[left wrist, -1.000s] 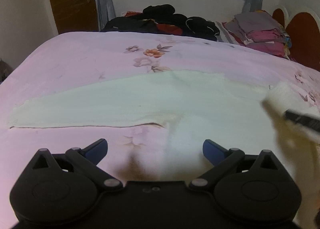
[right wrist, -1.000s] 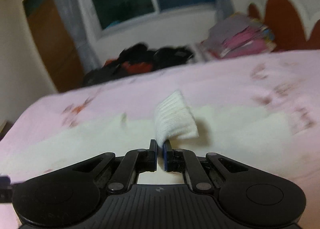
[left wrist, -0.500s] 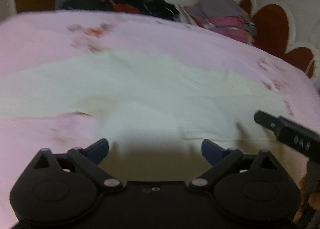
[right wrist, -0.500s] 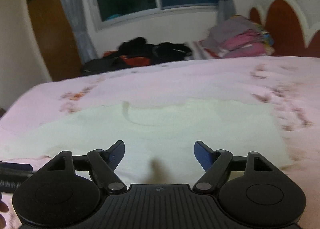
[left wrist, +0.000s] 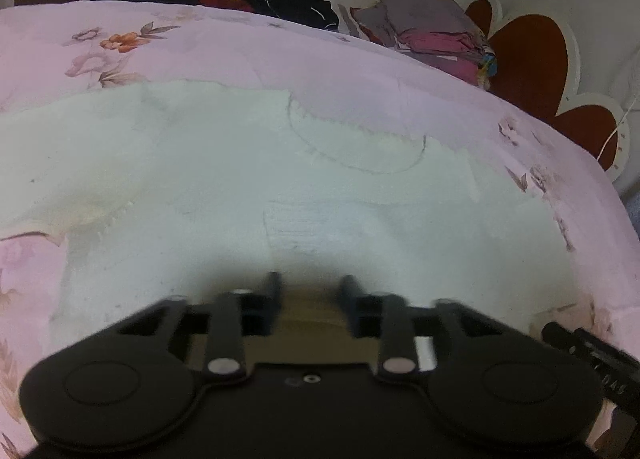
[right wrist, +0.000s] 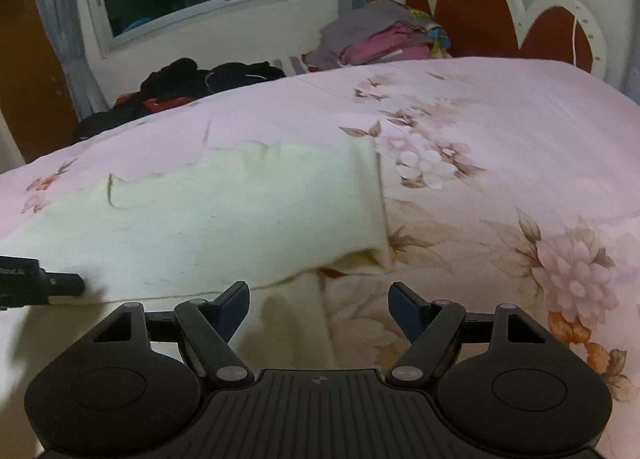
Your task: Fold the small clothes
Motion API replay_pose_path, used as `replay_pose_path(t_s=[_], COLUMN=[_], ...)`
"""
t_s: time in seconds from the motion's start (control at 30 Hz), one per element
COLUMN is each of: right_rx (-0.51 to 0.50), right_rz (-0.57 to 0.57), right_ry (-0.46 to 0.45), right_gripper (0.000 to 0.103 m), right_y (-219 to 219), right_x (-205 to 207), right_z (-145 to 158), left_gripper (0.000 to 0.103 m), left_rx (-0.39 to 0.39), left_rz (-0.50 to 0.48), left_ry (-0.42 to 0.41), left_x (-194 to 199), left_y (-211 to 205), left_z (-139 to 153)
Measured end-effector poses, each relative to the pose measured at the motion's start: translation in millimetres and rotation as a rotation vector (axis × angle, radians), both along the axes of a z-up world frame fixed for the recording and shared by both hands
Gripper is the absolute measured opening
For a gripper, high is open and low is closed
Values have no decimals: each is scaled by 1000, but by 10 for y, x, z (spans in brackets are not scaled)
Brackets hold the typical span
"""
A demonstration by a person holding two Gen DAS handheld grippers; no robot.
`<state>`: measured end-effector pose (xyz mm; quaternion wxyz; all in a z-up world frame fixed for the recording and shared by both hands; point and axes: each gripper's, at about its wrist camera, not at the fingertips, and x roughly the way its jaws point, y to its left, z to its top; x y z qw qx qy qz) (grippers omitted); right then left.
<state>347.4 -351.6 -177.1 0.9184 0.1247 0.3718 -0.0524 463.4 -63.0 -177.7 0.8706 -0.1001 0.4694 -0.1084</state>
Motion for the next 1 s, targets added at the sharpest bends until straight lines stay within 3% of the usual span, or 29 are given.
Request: replay_pose_path(t_s=[0.07,0.3,0.5,0.53,0.57,0.67,0.77,0.83,1.0], right_rx=[-1,5,7,7,7,17,21,23,30], right_rz=[1,-19,-32,-33,-32,-26,-15,-8,-75], right_ry=[6,31,20,18,18,13,9,7,4], right_gripper=[76,75,74,69,54,34,32,11,9], right_y=[9,13,57,61,62,72,85,87,9], right_x=[39,183,340,369,402,466,485,490,457], right_z=[-18,-128,-154,-159,-160,-157,-140,-139,-176], left_gripper=[10,8,5,4,4,4,3,1,1], left_rx=[-20,-145,-179,-175,-164,-106,-65,-28,37], left_rz=[-3,6,72,88,101,169,237,241,236], left_ry=[-14,-143,-238,-246,-248,-227,-172,-145,-93], left_x=[27,78,101,110,118,187,262,292,300], left_y=[7,139,466,536,610,841,1028,1065,1048], left_z=[40,522,874,895,883,732,480,338,69])
